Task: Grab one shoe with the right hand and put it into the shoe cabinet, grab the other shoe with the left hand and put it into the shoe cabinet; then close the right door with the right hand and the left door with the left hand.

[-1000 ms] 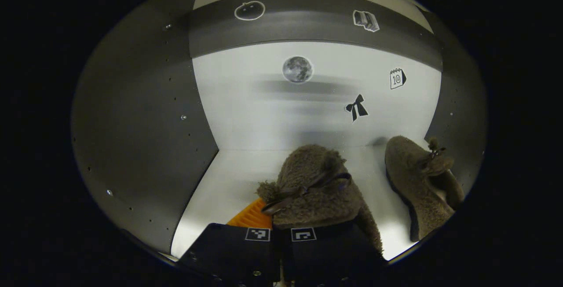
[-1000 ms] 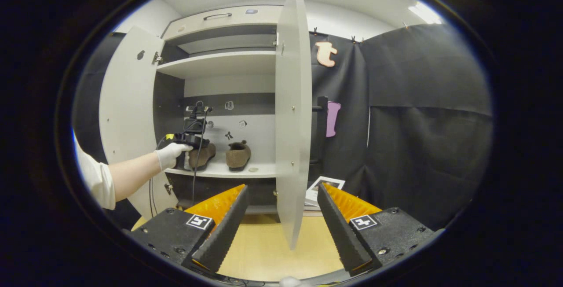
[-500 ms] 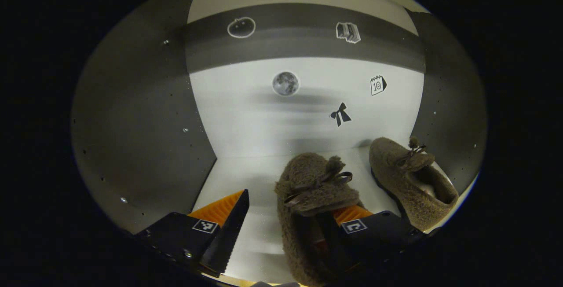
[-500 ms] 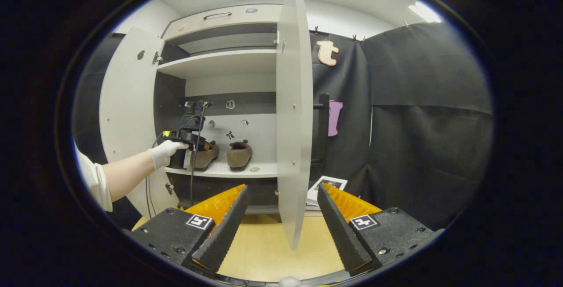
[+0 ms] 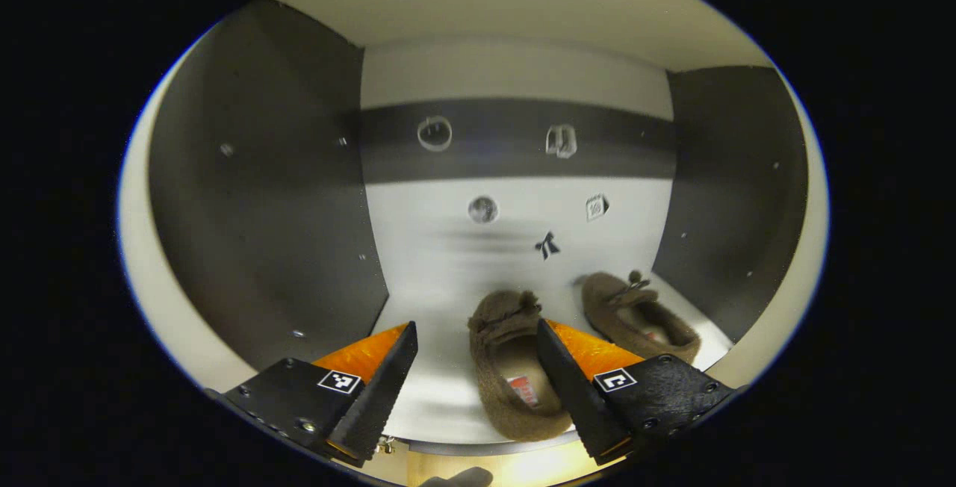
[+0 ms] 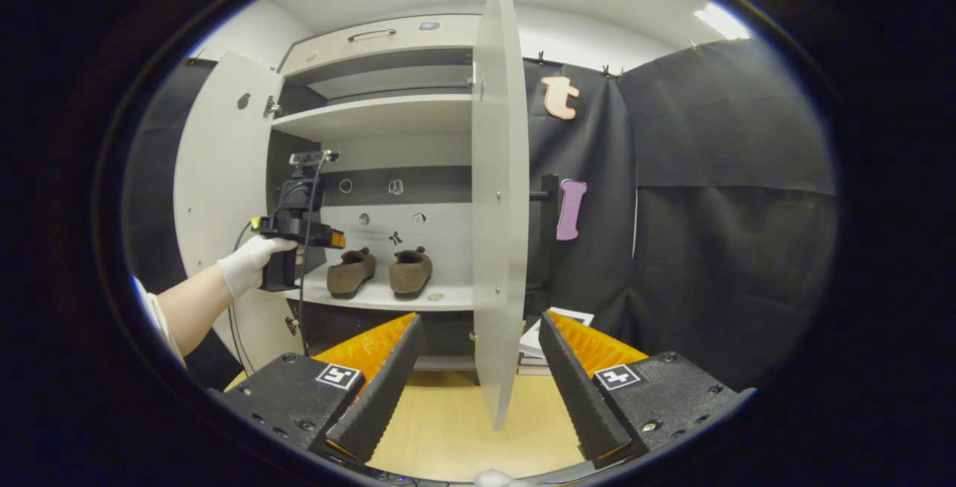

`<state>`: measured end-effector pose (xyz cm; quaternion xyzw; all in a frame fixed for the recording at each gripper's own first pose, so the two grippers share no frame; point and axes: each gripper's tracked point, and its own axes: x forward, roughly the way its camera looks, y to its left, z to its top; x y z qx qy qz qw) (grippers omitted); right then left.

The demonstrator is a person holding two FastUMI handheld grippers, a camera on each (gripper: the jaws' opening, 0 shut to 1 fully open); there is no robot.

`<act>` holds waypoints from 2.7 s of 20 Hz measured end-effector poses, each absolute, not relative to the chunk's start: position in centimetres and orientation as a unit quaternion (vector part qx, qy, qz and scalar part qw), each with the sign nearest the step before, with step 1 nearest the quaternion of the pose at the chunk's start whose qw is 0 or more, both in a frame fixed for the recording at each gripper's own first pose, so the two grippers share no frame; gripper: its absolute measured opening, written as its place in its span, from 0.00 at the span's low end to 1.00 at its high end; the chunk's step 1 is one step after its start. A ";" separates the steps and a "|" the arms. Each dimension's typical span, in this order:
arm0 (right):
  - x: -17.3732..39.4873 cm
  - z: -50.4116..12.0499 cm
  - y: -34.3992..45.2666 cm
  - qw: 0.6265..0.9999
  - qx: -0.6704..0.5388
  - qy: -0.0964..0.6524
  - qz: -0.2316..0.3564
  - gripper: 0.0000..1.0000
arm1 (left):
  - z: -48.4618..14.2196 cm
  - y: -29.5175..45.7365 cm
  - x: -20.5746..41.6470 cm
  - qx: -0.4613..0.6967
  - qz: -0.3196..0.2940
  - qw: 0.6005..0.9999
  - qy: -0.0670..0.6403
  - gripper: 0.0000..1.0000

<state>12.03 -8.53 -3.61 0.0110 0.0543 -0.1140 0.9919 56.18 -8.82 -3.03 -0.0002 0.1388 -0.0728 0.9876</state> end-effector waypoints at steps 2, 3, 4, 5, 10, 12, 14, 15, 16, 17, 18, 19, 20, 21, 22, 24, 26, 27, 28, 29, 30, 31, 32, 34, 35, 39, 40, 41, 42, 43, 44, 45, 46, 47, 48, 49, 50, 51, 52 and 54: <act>11.9 -3.2 -8.5 0.993 0.010 0.049 -0.108 1.00 | 0.0 -9.1 53.2 -0.007 -0.079 0.991 0.105 0.97; 11.8 -3.1 -8.5 0.993 0.009 0.047 -0.105 1.00 | 1.3 -9.1 51.9 -0.007 -0.080 0.993 0.090 0.99; 11.6 -2.9 -8.5 0.994 0.008 0.045 -0.102 1.00 | 2.5 -8.7 50.2 -0.008 -0.078 0.994 0.077 0.97; 11.5 -2.7 -8.5 0.994 0.008 0.041 -0.096 1.00 | 3.6 -8.6 48.4 -0.007 -0.079 0.995 0.063 0.95; 10.3 -1.8 -9.4 0.997 0.015 0.032 -0.069 0.99 | 8.2 -8.4 38.5 0.009 -0.073 0.997 -0.006 0.98; 9.6 -1.4 -10.3 0.998 0.017 0.027 -0.056 0.99 | 8.8 -9.0 34.2 0.014 -0.072 0.997 -0.023 0.96; 9.0 -1.1 -11.4 0.999 0.014 0.025 -0.046 0.99 | 8.9 -8.4 30.6 0.022 -0.056 0.998 -0.027 0.96; 8.8 -0.9 -11.9 0.999 0.013 0.023 -0.042 0.99 | 8.5 -8.4 28.5 0.023 -0.048 0.998 -0.025 0.95; 8.6 -0.7 -12.5 0.999 0.013 0.023 -0.038 0.99 | 7.9 -8.4 26.4 0.019 -0.042 0.999 -0.022 0.95; 8.3 -0.9 -13.2 0.999 0.014 0.025 -0.035 0.99 | 7.0 -8.3 24.5 0.011 -0.037 0.999 -0.014 0.96; 8.1 -0.9 -13.7 0.999 0.015 0.026 -0.030 0.99 | 6.1 -8.2 22.6 0.000 -0.032 0.999 -0.009 0.95; 8.0 -1.1 -14.4 0.999 0.015 0.027 -0.028 0.99 | 5.1 -8.0 21.1 -0.010 -0.025 1.000 -0.002 0.96; 7.9 -1.4 -15.1 0.999 0.014 0.028 -0.026 0.99 | 4.2 -7.9 19.6 -0.018 -0.020 1.000 0.002 0.95; 7.9 -1.7 -15.8 0.999 0.015 0.030 -0.025 0.99 | 3.0 -7.7 18.2 -0.024 -0.014 1.000 0.010 0.95; 8.0 -2.1 -16.4 0.999 0.017 0.036 -0.025 0.99 | 2.0 -7.6 16.7 -0.026 -0.006 1.000 0.016 0.95; 8.3 -2.6 -17.5 0.998 0.022 0.046 -0.026 0.99 | 0.2 -7.3 13.8 -0.026 0.008 0.999 0.025 0.96; 8.7 -2.7 -18.8 0.998 0.019 0.047 -0.034 1.00 | -1.1 -7.4 11.5 -0.026 0.014 0.999 0.031 0.96; 9.0 -2.5 -19.5 0.998 0.016 0.044 -0.041 0.99 | -1.9 -7.5 10.8 -0.022 0.015 0.999 0.036 0.96; 9.3 -2.0 -20.0 0.998 0.013 0.038 -0.047 0.99 | -2.4 -7.4 10.2 -0.019 0.016 0.999 0.040 0.96; 9.8 -1.5 -20.6 0.998 0.010 0.033 -0.054 0.99 | -2.7 -7.6 9.9 -0.017 0.012 0.999 0.043 0.96; 10.4 -0.9 -21.1 0.998 0.005 0.026 -0.061 0.99 | -2.6 -7.8 9.9 -0.014 0.008 0.999 0.043 0.96; 11.0 -0.3 -21.7 0.997 -0.001 0.022 -0.071 0.99 | -2.9 -7.7 9.8 -0.013 0.005 0.999 0.045 0.96; 11.7 0.3 -22.2 0.997 -0.005 0.018 -0.077 0.99 | -2.9 -7.8 9.6 -0.012 0.003 0.999 0.046 0.96; 13.1 1.4 -22.7 0.996 -0.009 0.011 -0.083 1.00 | -2.5 -7.7 8.8 -0.009 0.004 0.999 0.036 0.96; 14.0 1.7 -22.7 0.996 -0.008 0.011 -0.085 0.99 | -2.5 -7.5 8.6 -0.012 0.006 0.999 0.034 0.96; 16.6 2.8 -23.0 0.996 0.004 0.012 -0.088 0.99 | -2.5 -6.9 8.2 -0.013 0.009 0.999 0.031 0.96; 17.0 2.8 -22.8 0.996 0.007 0.017 -0.086 0.99 | -2.6 -6.8 8.1 -0.012 0.008 0.999 0.031 0.96; 17.4 2.7 -22.7 0.996 0.007 0.020 -0.084 0.99 | -2.4 -6.7 8.0 -0.012 0.008 0.999 0.028 0.96; 17.7 2.7 -22.5 0.996 0.007 0.022 -0.081 1.00 | -2.3 -6.7 8.0 -0.011 0.008 1.000 0.027 0.96; 18.2 2.7 -22.1 0.997 0.006 0.025 -0.079 1.00 | -2.4 -6.5 8.0 -0.011 0.008 1.000 0.027 0.96; 18.5 2.9 -21.8 0.997 0.004 0.022 -0.070 0.99 | -2.5 -6.4 8.2 -0.012 0.007 1.000 0.028 0.96; 18.5 2.7 -21.6 0.997 -0.002 0.031 -0.067 0.97 | -2.6 -6.4 8.1 -0.012 0.006 1.000 0.028 0.96; 18.7 3.1 -21.2 0.998 0.000 0.028 -0.061 0.95 | -2.9 -6.4 8.1 -0.012 0.005 0.999 0.031 0.96; 18.6 2.8 -21.1 0.998 -0.005 0.033 -0.060 0.94 | -3.1 -6.2 8.2 -0.013 0.006 0.999 0.034 0.96; 18.6 2.9 -21.1 0.997 -0.005 0.032 -0.065 0.88 | -3.3 -6.1 8.4 -0.016 0.005 0.999 0.036 0.96; 18.6 2.9 -21.0 0.997 -0.007 0.033 -0.067 0.93 | -3.4 -5.8 8.7 -0.019 0.003 0.999 0.038 0.96; 18.5 2.9 -20.6 0.997 -0.006 0.033 -0.068 0.88 | -3.5 -5.7 8.8 -0.021 0.002 0.999 0.039 0.96; 18.6 2.8 -20.1 0.997 -0.003 0.034 -0.068 0.93 | -3.5 -5.4 9.1 -0.023 0.000 0.999 0.041 0.96; 18.6 2.7 -19.5 0.997 -0.001 0.034 -0.066 0.93 | -3.5 -5.1 9.3 -0.023 -0.001 0.999 0.041 0.96; 18.6 2.6 -18.0 0.998 -0.001 0.035 -0.058 0.93 | -3.3 -4.7 9.7 -0.023 -0.003 0.999 0.039 0.96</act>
